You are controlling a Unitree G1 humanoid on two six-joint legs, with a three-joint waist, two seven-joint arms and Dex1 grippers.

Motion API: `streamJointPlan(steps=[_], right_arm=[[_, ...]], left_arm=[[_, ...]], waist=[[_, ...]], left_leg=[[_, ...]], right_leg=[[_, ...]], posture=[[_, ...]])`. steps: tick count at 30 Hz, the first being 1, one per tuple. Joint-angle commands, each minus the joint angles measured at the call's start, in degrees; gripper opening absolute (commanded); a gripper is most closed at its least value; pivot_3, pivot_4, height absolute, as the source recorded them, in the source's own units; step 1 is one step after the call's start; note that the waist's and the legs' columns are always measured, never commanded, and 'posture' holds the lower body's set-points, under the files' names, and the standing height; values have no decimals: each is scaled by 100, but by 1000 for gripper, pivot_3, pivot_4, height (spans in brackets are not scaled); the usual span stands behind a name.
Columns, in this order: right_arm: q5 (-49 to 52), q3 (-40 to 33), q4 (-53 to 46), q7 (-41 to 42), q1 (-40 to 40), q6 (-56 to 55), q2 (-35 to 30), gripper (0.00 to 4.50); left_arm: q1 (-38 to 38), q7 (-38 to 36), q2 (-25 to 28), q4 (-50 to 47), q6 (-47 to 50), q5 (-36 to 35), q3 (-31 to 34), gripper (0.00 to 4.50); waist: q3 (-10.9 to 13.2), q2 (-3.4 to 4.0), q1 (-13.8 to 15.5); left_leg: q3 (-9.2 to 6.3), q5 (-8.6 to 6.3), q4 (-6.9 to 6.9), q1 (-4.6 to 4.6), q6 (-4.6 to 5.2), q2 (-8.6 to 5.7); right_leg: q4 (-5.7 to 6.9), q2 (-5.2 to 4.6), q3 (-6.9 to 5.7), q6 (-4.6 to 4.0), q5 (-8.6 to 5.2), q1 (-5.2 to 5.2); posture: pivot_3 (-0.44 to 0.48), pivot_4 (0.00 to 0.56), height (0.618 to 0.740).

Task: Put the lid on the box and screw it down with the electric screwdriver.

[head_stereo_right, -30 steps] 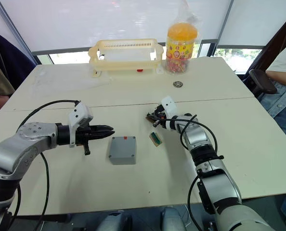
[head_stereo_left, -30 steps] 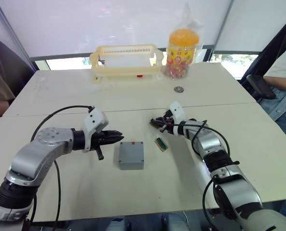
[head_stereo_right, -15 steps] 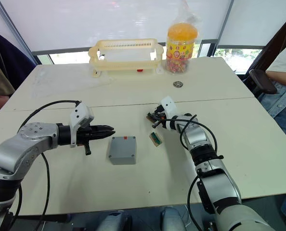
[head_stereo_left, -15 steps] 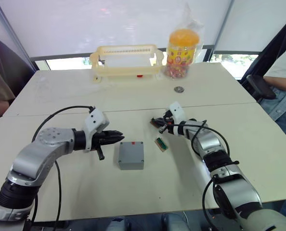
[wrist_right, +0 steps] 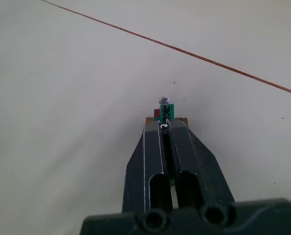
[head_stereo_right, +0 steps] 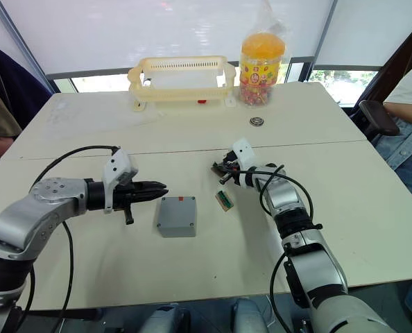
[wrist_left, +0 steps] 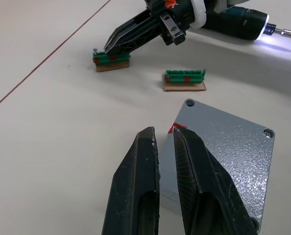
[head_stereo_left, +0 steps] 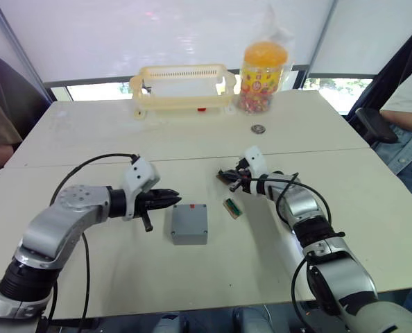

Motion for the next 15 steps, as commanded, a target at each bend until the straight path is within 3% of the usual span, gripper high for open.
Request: streamJointPlan(steps=[1, 15], right_arm=[[155, -168, -386, 26, -125, 89, -21, 51], [339, -356, -1024, 48, -23, 344, -124, 51]], left_arm=[[-8, -7, -6, -103, -123, 21, 43, 560], [14, -41, -32, -87, -202, 88, -18, 560]], waist=[[0, 0, 0], [0, 0, 2]], left_leg=[[0, 0, 0, 0, 0, 0], [0, 0, 0, 0, 0, 0]], right_leg=[[0, 0, 0, 0, 0, 0], [0, 1, 1, 0, 0, -1]], posture=[[0, 150, 740], [0, 150, 740]])
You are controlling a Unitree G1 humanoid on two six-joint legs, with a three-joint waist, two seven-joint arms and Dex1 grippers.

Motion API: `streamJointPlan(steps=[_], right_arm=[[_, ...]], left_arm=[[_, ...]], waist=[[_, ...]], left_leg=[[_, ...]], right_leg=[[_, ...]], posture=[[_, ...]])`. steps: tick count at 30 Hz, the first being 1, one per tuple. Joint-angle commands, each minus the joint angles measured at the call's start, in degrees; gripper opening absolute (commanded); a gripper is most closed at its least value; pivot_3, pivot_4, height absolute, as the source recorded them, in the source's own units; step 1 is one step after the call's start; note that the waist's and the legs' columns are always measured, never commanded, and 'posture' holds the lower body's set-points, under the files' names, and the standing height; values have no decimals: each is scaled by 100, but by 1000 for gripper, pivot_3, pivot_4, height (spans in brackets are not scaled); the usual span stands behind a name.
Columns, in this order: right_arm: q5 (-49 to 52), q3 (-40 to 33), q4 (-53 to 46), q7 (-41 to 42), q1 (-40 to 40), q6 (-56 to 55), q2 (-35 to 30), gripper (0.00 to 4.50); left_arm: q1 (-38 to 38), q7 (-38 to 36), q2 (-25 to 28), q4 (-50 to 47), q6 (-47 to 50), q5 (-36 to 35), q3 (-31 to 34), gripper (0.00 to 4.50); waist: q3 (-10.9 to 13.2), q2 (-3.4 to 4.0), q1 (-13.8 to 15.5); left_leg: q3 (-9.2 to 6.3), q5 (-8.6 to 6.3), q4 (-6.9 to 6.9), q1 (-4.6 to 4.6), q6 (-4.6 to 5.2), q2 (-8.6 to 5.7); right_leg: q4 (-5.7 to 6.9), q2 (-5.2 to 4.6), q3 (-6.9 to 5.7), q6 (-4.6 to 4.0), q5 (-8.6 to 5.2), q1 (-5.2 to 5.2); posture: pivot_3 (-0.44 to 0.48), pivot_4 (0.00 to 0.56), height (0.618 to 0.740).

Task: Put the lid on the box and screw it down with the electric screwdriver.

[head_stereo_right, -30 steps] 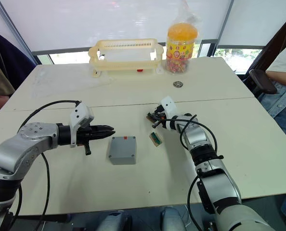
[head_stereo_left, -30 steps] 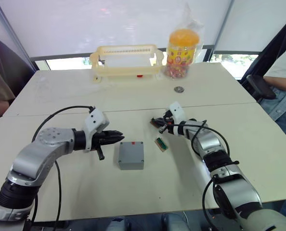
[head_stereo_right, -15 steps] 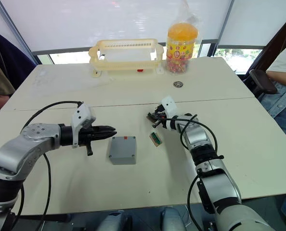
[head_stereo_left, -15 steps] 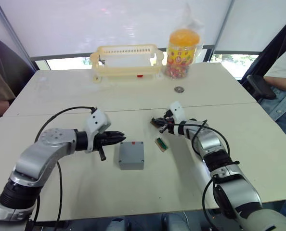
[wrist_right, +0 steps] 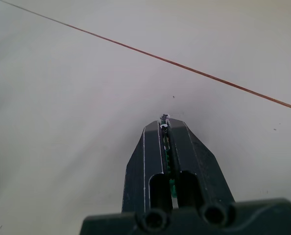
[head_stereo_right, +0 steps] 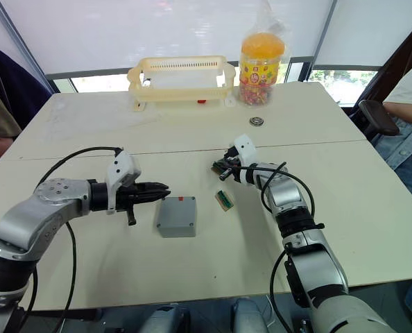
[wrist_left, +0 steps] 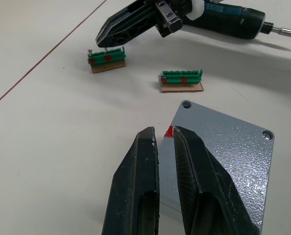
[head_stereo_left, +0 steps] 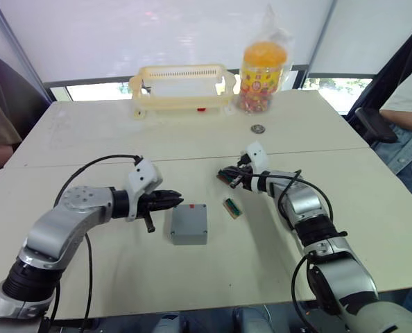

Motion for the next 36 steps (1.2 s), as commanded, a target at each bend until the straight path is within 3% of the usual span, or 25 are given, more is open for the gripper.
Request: streamJointPlan(steps=[1, 7, 13, 22, 36], right_arm=[[293, -285, -941, 72, -7, 218, -183, 51], [1193, -255, -3434, 832, 745, 1130, -705, 51], [1505, 87, -4605, 876, 1508, 1552, -817, 51], [1301, 619, -4678, 603, 1814, 1350, -660, 51], [1133, 857, -4284, 680, 1813, 1079, -714, 51]], left_arm=[[14, -51, 46, -123, -95, 3, 57, 560], [15, -317, 175, -147, -88, -40, -14, 560], [54, -636, 390, -189, -163, 48, -128, 560], [370, -916, 905, -515, -78, -69, 122, 560], [465, -680, 923, -652, 74, -192, 266, 560]], waist=[[0, 0, 6], [0, 0, 26], [0, 0, 12], [0, 0, 31], [0, 0, 28]], left_leg=[[0, 0, 0, -1, 0, 0], [-3, -1, 0, -5, 2, 2], [-2, -1, 0, -3, 2, 3], [-2, -1, 0, -3, 2, 5], [-2, -1, 0, -4, 2, 4]], right_leg=[[0, 0, 0, 0, 0, 0], [-1, 0, -2, 0, 0, -2], [3, 2, -2, 0, 0, -2], [2, 1, -1, -1, 0, -1], [2, 2, -2, -1, 0, -1]], posture=[[0, 150, 740], [0, 150, 740], [0, 150, 740], [0, 150, 740], [0, 150, 740]])
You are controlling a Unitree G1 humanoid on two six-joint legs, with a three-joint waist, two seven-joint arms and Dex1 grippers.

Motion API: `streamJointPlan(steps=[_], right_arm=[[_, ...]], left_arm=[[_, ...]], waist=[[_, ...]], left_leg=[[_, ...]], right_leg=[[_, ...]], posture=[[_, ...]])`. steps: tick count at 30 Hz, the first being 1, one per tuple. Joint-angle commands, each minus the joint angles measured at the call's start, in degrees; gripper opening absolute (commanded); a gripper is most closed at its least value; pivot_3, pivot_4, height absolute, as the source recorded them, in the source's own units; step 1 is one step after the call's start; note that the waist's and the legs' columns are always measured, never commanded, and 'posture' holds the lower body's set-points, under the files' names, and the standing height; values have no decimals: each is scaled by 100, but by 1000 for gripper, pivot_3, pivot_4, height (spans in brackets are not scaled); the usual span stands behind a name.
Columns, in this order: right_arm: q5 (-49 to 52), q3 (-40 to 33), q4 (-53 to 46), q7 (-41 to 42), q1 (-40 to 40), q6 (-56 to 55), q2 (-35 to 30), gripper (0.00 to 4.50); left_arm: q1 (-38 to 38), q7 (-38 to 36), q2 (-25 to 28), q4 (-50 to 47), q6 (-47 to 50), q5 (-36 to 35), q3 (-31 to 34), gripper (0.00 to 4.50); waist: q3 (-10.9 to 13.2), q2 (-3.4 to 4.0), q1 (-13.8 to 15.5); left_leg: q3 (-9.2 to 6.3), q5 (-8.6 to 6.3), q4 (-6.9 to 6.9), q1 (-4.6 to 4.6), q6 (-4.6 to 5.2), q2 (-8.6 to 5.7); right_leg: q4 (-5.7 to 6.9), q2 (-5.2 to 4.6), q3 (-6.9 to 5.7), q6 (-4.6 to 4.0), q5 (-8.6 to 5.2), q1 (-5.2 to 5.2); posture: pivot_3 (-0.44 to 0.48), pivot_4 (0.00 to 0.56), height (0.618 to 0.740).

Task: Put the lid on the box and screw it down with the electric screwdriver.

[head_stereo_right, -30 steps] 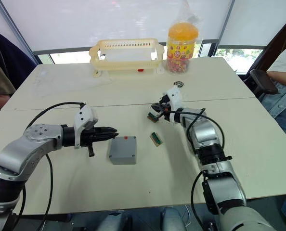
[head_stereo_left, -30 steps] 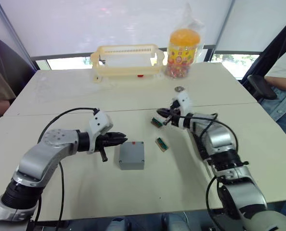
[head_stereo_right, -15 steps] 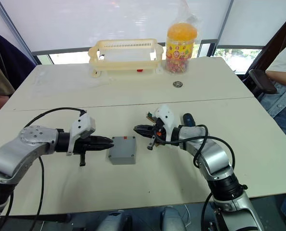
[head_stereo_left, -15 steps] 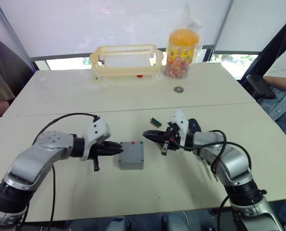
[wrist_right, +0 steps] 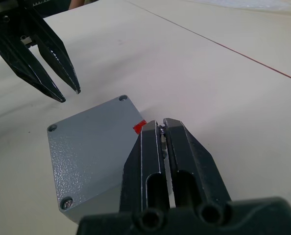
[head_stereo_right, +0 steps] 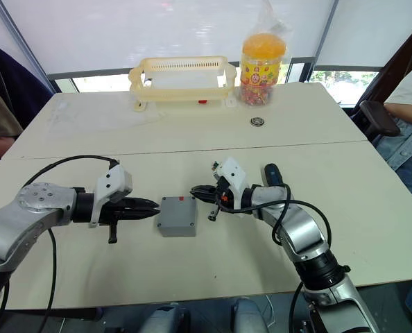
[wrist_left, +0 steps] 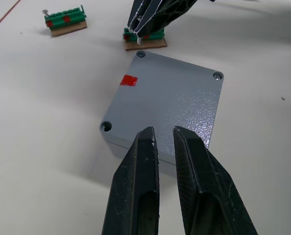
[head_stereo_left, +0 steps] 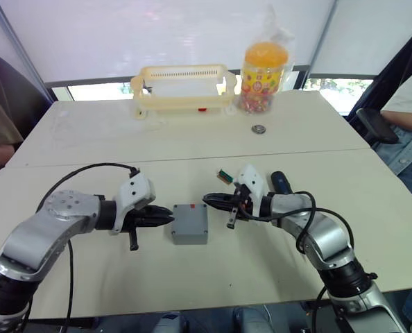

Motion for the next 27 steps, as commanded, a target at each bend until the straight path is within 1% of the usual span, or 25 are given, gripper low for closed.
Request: streamJointPlan(steps=[1, 24, 27], right_arm=[[-30, 23, -21, 6, -48, -131, 26, 51], [-258, 215, 249, 0, -28, -314, 123, 51], [-295, 184, 254, -30, -44, -335, 134, 899]], left_arm=[[3, 40, 41, -132, -29, -55, 180, 560], [-28, 94, -15, -39, -115, -1, 83, 560], [-10, 90, -12, -43, -126, 2, 88, 560]], waist=[[0, 0, 0], [0, 0, 1], [0, 0, 0]], left_leg=[[0, 0, 0, 0, 0, 0], [0, 0, 0, 0, 0, 0], [0, 0, 0, 0, 0, 0]], right_leg=[[0, 0, 0, 0, 0, 0], [0, 0, 0, 0, 0, 0], [0, 0, 0, 0, 0, 0]], posture=[[0, 150, 740], [0, 150, 740], [0, 150, 740]])
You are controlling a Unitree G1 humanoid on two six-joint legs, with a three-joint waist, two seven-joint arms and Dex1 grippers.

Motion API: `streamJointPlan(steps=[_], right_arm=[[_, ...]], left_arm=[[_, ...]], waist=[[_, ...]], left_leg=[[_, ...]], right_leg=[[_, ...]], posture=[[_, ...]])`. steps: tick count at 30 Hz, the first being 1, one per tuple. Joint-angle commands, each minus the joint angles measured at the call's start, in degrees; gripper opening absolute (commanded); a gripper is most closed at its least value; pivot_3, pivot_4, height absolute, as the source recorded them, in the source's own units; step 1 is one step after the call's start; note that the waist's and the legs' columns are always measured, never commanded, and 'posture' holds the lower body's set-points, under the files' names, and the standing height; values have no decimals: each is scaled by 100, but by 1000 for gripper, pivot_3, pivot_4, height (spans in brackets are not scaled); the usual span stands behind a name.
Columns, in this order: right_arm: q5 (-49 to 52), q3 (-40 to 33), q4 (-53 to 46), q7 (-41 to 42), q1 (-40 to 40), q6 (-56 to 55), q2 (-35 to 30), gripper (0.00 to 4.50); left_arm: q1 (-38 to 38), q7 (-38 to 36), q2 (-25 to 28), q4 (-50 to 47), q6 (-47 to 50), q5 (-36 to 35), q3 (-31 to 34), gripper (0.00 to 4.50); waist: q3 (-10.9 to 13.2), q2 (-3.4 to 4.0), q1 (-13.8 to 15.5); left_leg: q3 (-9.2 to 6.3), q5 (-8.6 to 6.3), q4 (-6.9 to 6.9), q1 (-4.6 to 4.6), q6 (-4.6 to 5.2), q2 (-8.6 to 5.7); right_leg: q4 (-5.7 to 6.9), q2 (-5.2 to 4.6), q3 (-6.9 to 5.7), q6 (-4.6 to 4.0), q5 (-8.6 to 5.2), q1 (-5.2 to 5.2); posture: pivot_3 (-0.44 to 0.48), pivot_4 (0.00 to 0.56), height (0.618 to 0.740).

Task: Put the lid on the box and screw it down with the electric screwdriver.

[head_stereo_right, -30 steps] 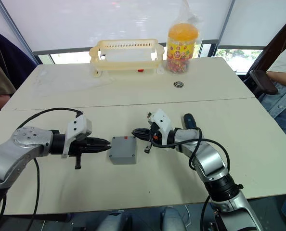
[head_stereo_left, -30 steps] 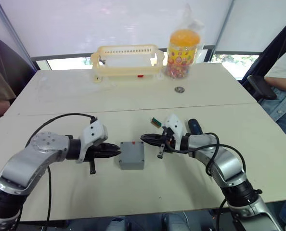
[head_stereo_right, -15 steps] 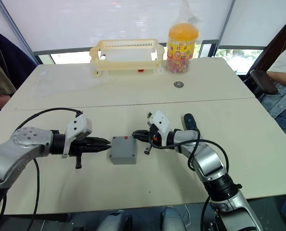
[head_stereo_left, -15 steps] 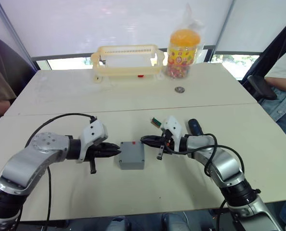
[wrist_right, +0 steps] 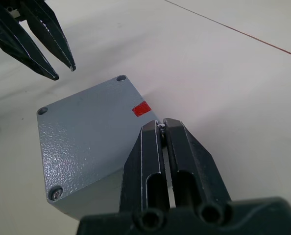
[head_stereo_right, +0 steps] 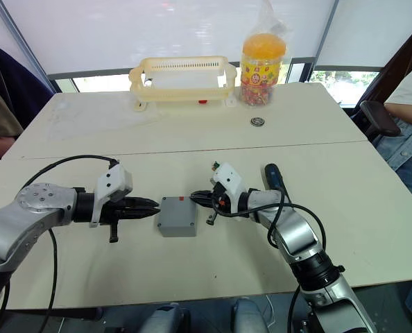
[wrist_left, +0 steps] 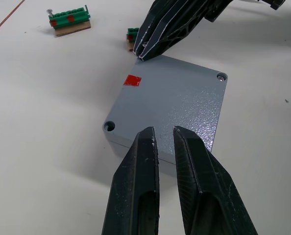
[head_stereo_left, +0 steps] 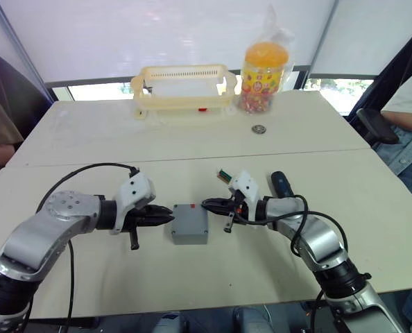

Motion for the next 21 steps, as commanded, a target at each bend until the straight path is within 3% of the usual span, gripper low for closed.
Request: streamJointPlan(steps=[1, 4, 10, 12, 15, 18, 20, 21], right_arm=[[1, -71, -72, -53, -95, -118, 63, 1312], [152, -309, -168, -72, -150, -151, 95, 2831], [828, -1025, -896, 54, -254, 447, -281, 2831], [1323, -1483, -1200, -57, -372, 1077, -456, 2831], [2124, -2460, -1469, -209, -644, 2608, -1207, 2831], [2477, -2836, -1498, -51, -549, 3439, -2097, 3566], [2558, -2911, -1430, -45, -442, 3938, -2653, 4463], [2664, -2939, -1347, -88, -514, 4521, -2925, 4463]], left_arm=[[-6, -3, 7, -58, -113, 3, 95, 560], [-12, -29, 21, -41, -127, -4, 111, 560], [-291, -223, -28, 198, -226, -89, 108, 560], [-531, -315, -102, 257, -192, -232, 130, 560], [-988, -607, -227, 224, -216, -416, -14, 560], [-1165, -776, -382, 249, -364, -251, -408, 560], [-1193, -835, -484, 357, -616, 42, -726, 560], [-1198, -878, -567, 432, -788, 171, -875, 560]], waist=[[0, 0, 0], [0, 0, 3], [0, 0, 20], [1, 0, 28], [1, 0, 53], [-2, 0, 46], [-3, -2, 24], [-2, -2, 7]], left_leg=[[0, 0, 0, 0, 0, 0], [0, 0, 0, 0, 0, 0], [0, 0, 0, 0, 0, 0], [-1, 0, 2, -1, 0, 0], [-4, 0, 3, -4, 1, 3], [-5, -3, 4, -3, 7, -1], [3, -7, 3, 1, 14, -2], [6, -8, 3, 2, 15, -2]], right_leg=[[0, 0, 0, 0, 0, 0], [0, 0, 0, 0, 0, 0], [0, 0, 0, 0, 0, 0], [1, -1, -1, 0, 0, 1], [-1, -3, -3, 0, 0, 3], [-13, -10, -10, 0, 0, 13], [-20, -9, -10, 0, 0, 21], [-20, -9, -9, 0, 0, 21]], posture=[[0, 150, 740], [0, 150, 740], [0, 150, 740], [0, 150, 740], [0, 150, 740], [0, 150, 740], [0, 150, 740], [0, 150, 740]])
